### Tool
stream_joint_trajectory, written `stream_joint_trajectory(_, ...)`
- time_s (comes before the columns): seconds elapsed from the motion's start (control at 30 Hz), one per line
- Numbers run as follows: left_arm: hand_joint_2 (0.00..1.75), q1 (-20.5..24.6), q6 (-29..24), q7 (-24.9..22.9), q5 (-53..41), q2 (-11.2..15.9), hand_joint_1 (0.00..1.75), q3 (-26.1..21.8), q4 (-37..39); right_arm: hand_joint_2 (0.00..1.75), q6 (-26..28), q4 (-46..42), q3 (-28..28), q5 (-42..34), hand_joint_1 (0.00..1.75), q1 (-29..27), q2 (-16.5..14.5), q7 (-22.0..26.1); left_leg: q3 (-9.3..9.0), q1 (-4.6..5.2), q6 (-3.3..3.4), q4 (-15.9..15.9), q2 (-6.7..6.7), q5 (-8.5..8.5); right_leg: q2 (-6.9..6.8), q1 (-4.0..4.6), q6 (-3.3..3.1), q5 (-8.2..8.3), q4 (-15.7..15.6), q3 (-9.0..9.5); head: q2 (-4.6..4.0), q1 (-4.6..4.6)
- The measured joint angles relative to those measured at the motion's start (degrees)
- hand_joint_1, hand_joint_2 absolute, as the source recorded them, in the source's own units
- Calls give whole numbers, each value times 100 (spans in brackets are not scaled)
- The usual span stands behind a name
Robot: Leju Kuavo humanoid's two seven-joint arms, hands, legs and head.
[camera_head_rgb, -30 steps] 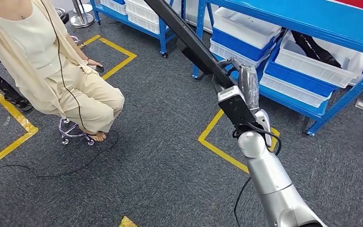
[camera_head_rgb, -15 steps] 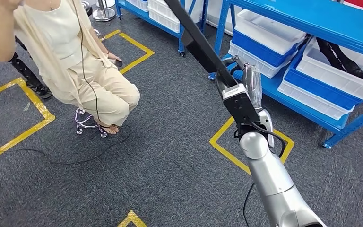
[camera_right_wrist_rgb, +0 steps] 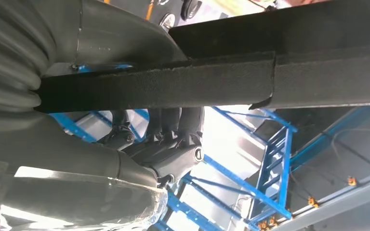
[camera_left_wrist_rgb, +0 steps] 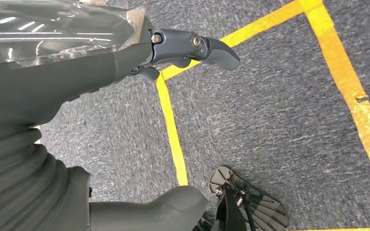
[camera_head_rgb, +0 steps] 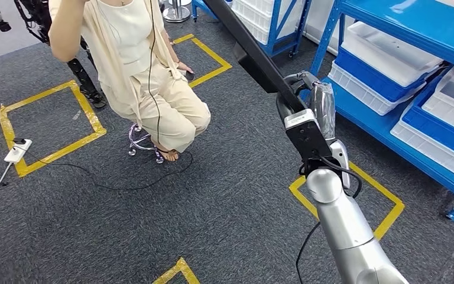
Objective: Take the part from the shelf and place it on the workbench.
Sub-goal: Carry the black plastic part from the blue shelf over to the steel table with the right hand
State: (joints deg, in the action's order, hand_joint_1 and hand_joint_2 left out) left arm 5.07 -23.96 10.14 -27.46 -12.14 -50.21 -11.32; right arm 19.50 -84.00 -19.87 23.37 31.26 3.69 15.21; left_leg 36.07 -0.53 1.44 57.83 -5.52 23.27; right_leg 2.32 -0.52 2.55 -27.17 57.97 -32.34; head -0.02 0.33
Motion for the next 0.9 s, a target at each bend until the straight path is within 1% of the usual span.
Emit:
stream_joint_trajectory(0.03, 175, -5, 1, 0, -5, -3, 0, 0, 1, 175, 0, -7, -1, 0, 175, -1, 1, 0, 13, 4, -31, -2, -35, -10, -34, 21, -51, 13, -12, 7, 0, -1)
stream_joint_trajectory(0.07, 175, -11, 3, 0, -13, -4, 0, 1, 1, 175, 2, -20, -1, 4, 175, -3, 1, -2, 30, -6, -58, -2, -52, -15, -76, -4, -98, 30, -22, 9, 0, -1)
stream_joint_trajectory(0.1, 175, -18, 4, 0, -24, -5, 0, 1, 2, 175, 3, -42, -1, 10, 175, -5, -2, -7, 57, -8, -85, 33, -4, 12, -116, -21, -137, 50, -38, 15, 0, -2)
stream_joint_trajectory(0.13, 175, -22, 7, 0, -40, -7, 0, 2, 2, 175, 8, -75, 0, 18, 175, -9, -4, -12, 116, -9, -113, 147, 96, 92, -162, -43, -194, 67, -57, 23, 0, -17)
stream_joint_trajectory(0.17, 175, -22, 10, -1, -56, -5, 0, 2, 2, 175, 13, -112, 0, 27, 175, -14, -8, -19, 223, -12, -137, 373, 229, 231, -205, -64, -246, 78, -74, 31, 0, -30)
stream_joint_trajectory(0.2, 175, -20, 17, -1, -70, -5, 0, 3, 2, 175, 16, -146, 0, 37, 175, -23, -9, -32, 378, -14, -162, 709, 364, 411, -249, -43, -283, 76, -75, 33, 0, -42)
stream_joint_trajectory(0.23, 175, -18, 24, -3, -81, -5, 0, 3, 2, 175, 19, -174, 0, 48, 175, -37, -6, -46, 558, -26, -187, 1090, 442, 587, -299, -30, -319, 72, -74, 34, 0, -55)
stream_joint_trajectory(0.27, 175, -17, 31, -7, -86, -5, 0, 4, 2, 175, 19, -193, 0, 56, 175, -56, -2, -61, 715, -38, -207, 1416, 481, 711, -346, -16, -331, 68, -73, 35, 0, -52)
stream_joint_trajectory(0.3, 175, -18, 34, -14, -87, -5, 0, 4, 2, 175, 19, -209, 0, 65, 175, -79, 2, -79, 801, -50, -224, 1590, 504, 745, -401, -9, -335, 64, -72, 35, 0, -54)
stream_joint_trajectory(0.33, 175, -18, 34, -23, -87, -5, 0, 4, 2, 175, 16, -223, 0, 71, 175, -99, 3, -91, 775, -61, -234, 1544, 527, 678, -454, -6, -337, 60, -69, 35, 0, -55)
stream_joint_trajectory(0.37, 175, -19, 30, -34, -87, -4, 0, 4, 2, 175, 13, -238, 0, 74, 175, -109, 4, -101, 639, -70, -237, 1296, 566, 536, -501, -5, -332, 55, -67, 37, 0, -55)
stream_joint_trajectory(0.4, 175, -18, 22, -44, -86, -4, 0, 4, 2, 175, 8, -256, 0, 78, 175, -112, 3, -110, 423, -76, -231, 914, 649, 361, -547, -2, -322, 46, -63, 42, 0, -56)
stream_joint_trajectory(0.43, 175, -15, 14, -52, -86, -3, 0, 4, 2, 175, 1, -275, 0, 81, 175, -107, 1, -117, 211, -64, -220, 540, 753, 232, -585, 19, -302, 32, -56, 45, 0, -57)
stream_joint_trajectory(0.47, 175, -11, 5, -60, -85, -4, 0, 4, 2, 175, -6, -294, 0, 85, 175, -96, -1, -126, 59, -52, -196, 265, 821, 150, -617, 42, -276, 16, -48, 46, 0, -51)
stream_joint_trajectory(0.5, 175, -7, -3, -67, -82, -4, 0, 4, 2, 175, -19, -310, -1, 92, 175, -81, -9, -141, -20, -36, -170, 112, 860, 120, -653, 66, -253, 3, -42, 47, 0, -40)
stream_joint_trajectory(0.53, 175, -3, -7, -74, -78, -5, 0, 4, 2, 175, -33, -320, -2, 102, 175, -64, -18, -159, -25, -14, -142, 74, 837, 124, -694, 88, -228, -6, -40, 50, 0, -28)
stream_joint_trajectory(0.57, 175, -3, -10, -81, -71, -7, 0, 4, 2, 175, -52, -323, -3, 113, 175, -45, -31, -180, -16, -6, -107, 61, 771, 108, -740, 96, -204, -15, -40, 59, 0, -17)
stream_joint_trajectory(0.6, 175, -3, -15, -86, -58, -10, 0, 4, 2, 175, -76, -325, -4, 125, 175, -28, -46, -199, -23, -9, -71, 38, 720, 89, -755, 98, -175, -37, -21, 49, 0, -11)
stream_joint_trajectory(0.63, 175, -2, -23, -89, -42, -15, 0, 4, 1, 175, -93, -326, -6, 132, 175, -9, -57, -212, -33, -13, -29, 11, 668, 64, -703, 92, -157, -96, 57, 17, 0, -11)
stream_joint_trajectory(0.67, 175, 0, -36, -90, -25, -20, 0, 3, 1, 175, -107, -328, -8, 136, 175, 14, -68, -221, -43, -24, 15, -17, 620, 39, -599, 79, -156, -202, 247, -70, 0, -9)
stream_joint_trajectory(0.7, 175, 4, -48, -90, -7, -24, 0, 3, 0, 175, -113, -328, -11, 138, 175, 38, -75, -225, -50, -35, 50, -34, 571, 20, -466, 57, -168, -357, 574, -227, 0, 0)
stream_joint_trajectory(0.73, 175, 8, -57, -89, 6, -26, 0, 2, -1, 175, -114, -326, -15, 138, 175, 55, -81, -226, -43, -33, 71, -38, 516, 12, -348, 38, -186, -527, 983, -415, 0, 8)
stream_joint_trajectory(0.77, 175, 10, -62, -88, 15, -29, 0, 2, -1, 175, -114, -322, -18, 138, 175, 66, -84, -227, -37, -34, 80, -37, 454, 10, -283, 23, -185, -673, 1395, -613, 0, 18)
stream_joint_trajectory(0.8, 175, 10, -62, -88, 21, -32, 0, 2, -1, 175, -114, -316, -22, 139, 175, 67, -85, -228, -33, -35, 82, -36, 385, 7, -256, 8, -160, -751, 1674, -752, 0, 24)
stream_joint_trajectory(0.83, 175, 8, -63, -87, 24, -34, 0, 2, -1, 175, -115, -311, -27, 142, 175, 66, -85, -231, -31, -39, 78, -33, 313, 4, -246, -9, -113, -731, 1721, -780, 0, 26)
stream_joint_trajectory(0.87, 175, 6, -62, -86, 26, -36, 0, 2, -1, 175, -115, -307, -32, 145, 175, 70, -86, -233, -30, -46, 69, -28, 244, 0, -242, -34, -50, -623, 1534, -693, 0, 27)
stream_joint_trajectory(0.9, 175, 5, -58, -82, 28, -37, 0, 2, -1, 175, -116, -305, -37, 151, 175, 83, -90, -239, -29, -57, 53, -16, 177, -1, -221, -72, 20, -448, 1141, -506, 0, 28)
